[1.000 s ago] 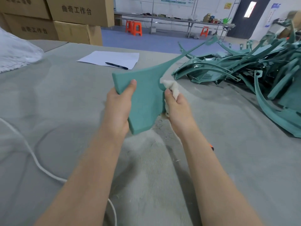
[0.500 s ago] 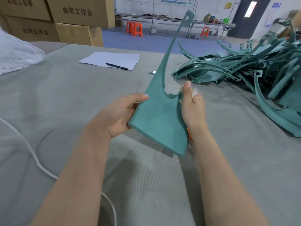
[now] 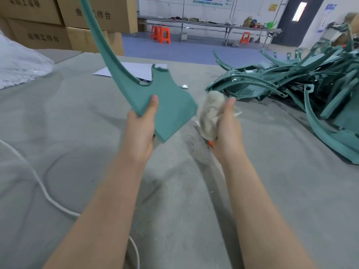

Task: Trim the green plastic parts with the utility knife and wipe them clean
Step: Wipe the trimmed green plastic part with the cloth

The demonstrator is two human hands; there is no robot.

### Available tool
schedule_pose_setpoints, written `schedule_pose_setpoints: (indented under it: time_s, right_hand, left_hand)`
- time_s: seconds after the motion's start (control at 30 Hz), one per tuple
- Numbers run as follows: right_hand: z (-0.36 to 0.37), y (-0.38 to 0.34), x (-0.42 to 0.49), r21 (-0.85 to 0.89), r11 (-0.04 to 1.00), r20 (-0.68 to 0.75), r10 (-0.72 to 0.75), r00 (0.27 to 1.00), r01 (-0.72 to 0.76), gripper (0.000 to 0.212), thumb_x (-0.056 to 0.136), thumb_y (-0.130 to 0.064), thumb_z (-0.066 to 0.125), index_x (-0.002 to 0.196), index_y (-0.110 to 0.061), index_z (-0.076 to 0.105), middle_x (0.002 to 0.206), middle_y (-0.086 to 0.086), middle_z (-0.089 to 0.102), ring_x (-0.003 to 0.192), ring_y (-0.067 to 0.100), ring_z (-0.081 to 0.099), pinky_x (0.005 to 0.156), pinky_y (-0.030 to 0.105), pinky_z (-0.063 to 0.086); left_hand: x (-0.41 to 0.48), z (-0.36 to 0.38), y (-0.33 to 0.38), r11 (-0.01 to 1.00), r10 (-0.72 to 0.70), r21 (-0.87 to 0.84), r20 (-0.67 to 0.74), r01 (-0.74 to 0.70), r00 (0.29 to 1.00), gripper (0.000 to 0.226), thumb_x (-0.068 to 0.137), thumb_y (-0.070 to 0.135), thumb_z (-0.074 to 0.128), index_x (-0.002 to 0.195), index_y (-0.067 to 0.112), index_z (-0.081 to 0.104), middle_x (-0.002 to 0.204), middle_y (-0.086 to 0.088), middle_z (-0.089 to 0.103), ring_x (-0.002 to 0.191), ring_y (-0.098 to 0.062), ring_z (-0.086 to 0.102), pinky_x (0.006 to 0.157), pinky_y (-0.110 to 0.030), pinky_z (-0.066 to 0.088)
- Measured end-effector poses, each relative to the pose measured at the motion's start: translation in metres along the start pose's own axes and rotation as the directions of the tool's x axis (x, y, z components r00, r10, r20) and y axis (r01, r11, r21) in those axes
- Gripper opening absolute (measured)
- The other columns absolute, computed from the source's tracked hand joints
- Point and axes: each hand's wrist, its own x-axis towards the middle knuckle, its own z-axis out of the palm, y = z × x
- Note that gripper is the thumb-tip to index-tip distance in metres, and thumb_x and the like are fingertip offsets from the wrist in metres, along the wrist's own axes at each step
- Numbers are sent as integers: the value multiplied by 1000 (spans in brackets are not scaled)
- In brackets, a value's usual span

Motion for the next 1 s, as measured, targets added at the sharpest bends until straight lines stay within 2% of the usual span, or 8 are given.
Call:
schedule_pose_setpoints:
  time_s: [0.1,0.17,0.23,0.37,0.5,0.6,0.77,1.0]
  right_hand:
    - [32,11,-17,-22,996,305,-80,949,91,42,94,-59,32,91,-40,69,87,-17,68,82,0,62,78,32,46]
    - [42,20,-24,-14,981,364,-174,915,192,31,101,-44,39,127,-40,55,122,-20,61,112,-3,55,98,35,45]
    - [44,21,-28,-56,948,234,-291,928,312,44,103,-24,43,146,-26,37,140,-17,44,131,1,41,113,24,31]
    - [37,15,-18,-56,933,-106,-358,928,354,21,102,-18,45,122,-21,46,105,-13,60,92,-9,57,85,10,44]
    - [29,15,-7,-43,970,-259,-241,935,238,13,102,-26,43,114,-24,44,92,-14,58,89,11,57,86,31,48]
    - [11,11,6,10,988,-380,-139,914,154,24,102,-28,40,122,-14,45,96,-3,56,93,18,54,83,31,45]
    - [-6,7,9,18,994,-343,-99,934,112,14,102,-27,41,92,-21,48,95,8,57,88,24,56,88,53,48]
    - [6,1,-11,-370,855,-143,-439,887,363,40,103,-28,40,141,-17,45,135,6,43,127,22,40,109,28,30]
  left_hand:
    - [-5,8,-3,997,80,-17,9,-80,997,19,101,18,47,96,21,65,101,4,73,100,-16,69,89,-32,53]
    - [-7,11,-4,996,79,-46,40,-77,996,20,102,16,45,98,19,65,102,1,73,100,-16,69,86,-29,54]
    - [-8,13,-5,993,13,-117,93,-2,996,20,102,15,45,101,16,65,97,2,75,94,-13,71,77,-24,55]
    - [-10,17,-6,973,-103,-189,170,135,980,19,101,17,47,110,13,63,103,-2,74,93,-14,71,72,-25,56]
    - [-9,18,-8,980,-131,-118,215,159,968,16,100,17,49,106,15,64,102,2,74,94,-13,71,74,-26,57]
    - [-10,15,-9,979,-174,-58,247,193,953,16,99,16,51,104,17,66,99,5,74,92,-10,71,72,-24,57]
    - [-10,15,-13,974,-213,-24,235,224,948,15,98,17,53,105,16,65,97,5,75,91,-9,71,69,-22,56]
    - [-7,11,-10,988,-142,-23,240,152,960,15,99,19,51,103,18,66,98,5,75,95,-11,70,76,-24,57]
